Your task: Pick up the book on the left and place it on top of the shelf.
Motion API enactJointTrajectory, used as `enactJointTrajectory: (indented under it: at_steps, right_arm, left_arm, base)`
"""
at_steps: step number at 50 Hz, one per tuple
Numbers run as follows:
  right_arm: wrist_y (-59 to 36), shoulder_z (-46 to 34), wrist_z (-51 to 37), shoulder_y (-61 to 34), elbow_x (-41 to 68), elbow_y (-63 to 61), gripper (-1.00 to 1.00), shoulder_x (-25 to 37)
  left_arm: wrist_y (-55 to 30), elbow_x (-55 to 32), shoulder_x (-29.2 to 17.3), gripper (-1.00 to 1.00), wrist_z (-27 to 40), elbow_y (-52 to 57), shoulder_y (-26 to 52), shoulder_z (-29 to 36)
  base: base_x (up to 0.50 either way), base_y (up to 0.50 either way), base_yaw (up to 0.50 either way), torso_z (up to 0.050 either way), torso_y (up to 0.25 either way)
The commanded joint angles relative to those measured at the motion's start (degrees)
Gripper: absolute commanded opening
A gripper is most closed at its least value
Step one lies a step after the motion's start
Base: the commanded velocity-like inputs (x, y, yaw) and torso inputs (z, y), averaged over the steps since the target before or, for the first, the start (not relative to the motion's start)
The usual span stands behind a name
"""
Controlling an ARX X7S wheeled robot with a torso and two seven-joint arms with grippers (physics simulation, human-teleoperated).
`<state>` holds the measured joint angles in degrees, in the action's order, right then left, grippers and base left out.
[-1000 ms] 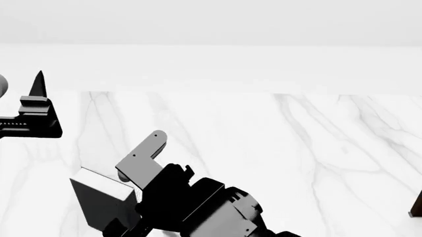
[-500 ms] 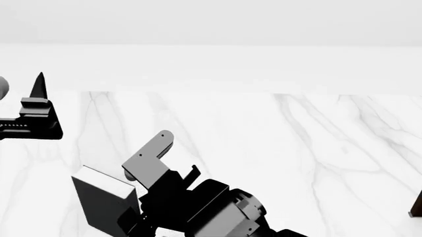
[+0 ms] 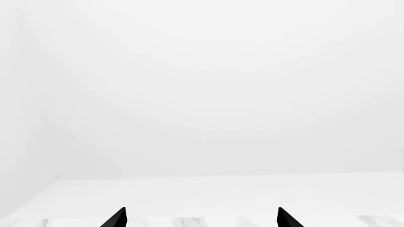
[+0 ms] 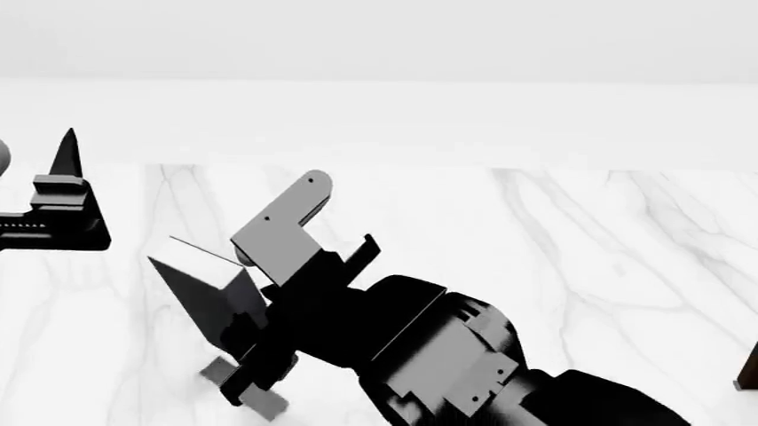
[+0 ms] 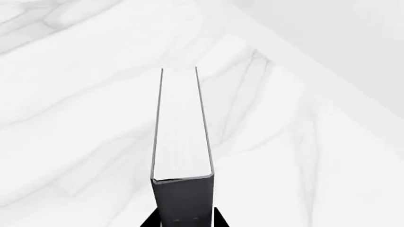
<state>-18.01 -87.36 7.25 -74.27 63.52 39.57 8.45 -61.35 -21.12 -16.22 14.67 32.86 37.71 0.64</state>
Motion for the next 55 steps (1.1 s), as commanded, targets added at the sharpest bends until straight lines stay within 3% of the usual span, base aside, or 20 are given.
enactJointTrajectory:
  at_steps: [1, 16, 29, 33, 35, 46, 55]
  right_arm:
    - [-0.6, 3.5, -7.5, -4.7, -3.0, -10.2, -1.0, 5.5]
    - [-5.6, -2.1, -25.2, -11.6, -15.6, -17.8, -1.0, 9.3]
    - [-11.2, -9.9, -38.2, -16.2, -30.7, -8.9, -1.0, 6.0]
    - [-12.7, -12.8, -40.4, -17.5, -35.1, -4.3, -1.0, 4.4]
    - [-13.0, -15.9, -43.3, -17.5, -40.0, 4.0, -1.0, 1.5]
    - [-5.0, -17.4, -39.1, -15.5, -44.6, 35.3, -1.0, -7.6]
    - [-15.0, -11.2, -36.6, -16.6, -52.0, 35.4, -1.0, -4.6]
  left_arm:
    - [-0.2, -0.5, -0.1, 1.0, 0.2, 0.5, 0.0, -0.3]
    - [-0.1, -1.2, -0.3, 1.0, 0.4, 1.1, -0.3, -1.1]
    - [-0.1, -1.6, -0.5, 1.0, 0.6, 1.2, -0.2, -1.3]
    - [-0.1, -1.7, -0.6, 1.0, 0.6, 1.3, -0.3, -1.5]
    - [-0.1, -1.9, -0.6, 1.0, 0.7, 1.3, -0.1, -1.5]
    - [0.1, -2.2, -0.7, 1.0, 0.8, 1.3, -0.2, -1.6]
    - [0.0, -2.5, -0.8, 1.0, 0.9, 1.5, -0.3, -1.6]
  base:
    - [0.0, 0.0, 0.0, 0.0, 0.0]
    - [0.0, 0.0, 0.0, 0.0, 0.001]
    - [0.0, 0.0, 0.0, 0.0, 0.002]
    - [0.0, 0.0, 0.0, 0.0, 0.0]
    - [0.0, 0.0, 0.0, 0.0, 0.005]
    - [0.0, 0.0, 0.0, 0.0, 0.002]
    - [0.0, 0.0, 0.0, 0.0, 0.001]
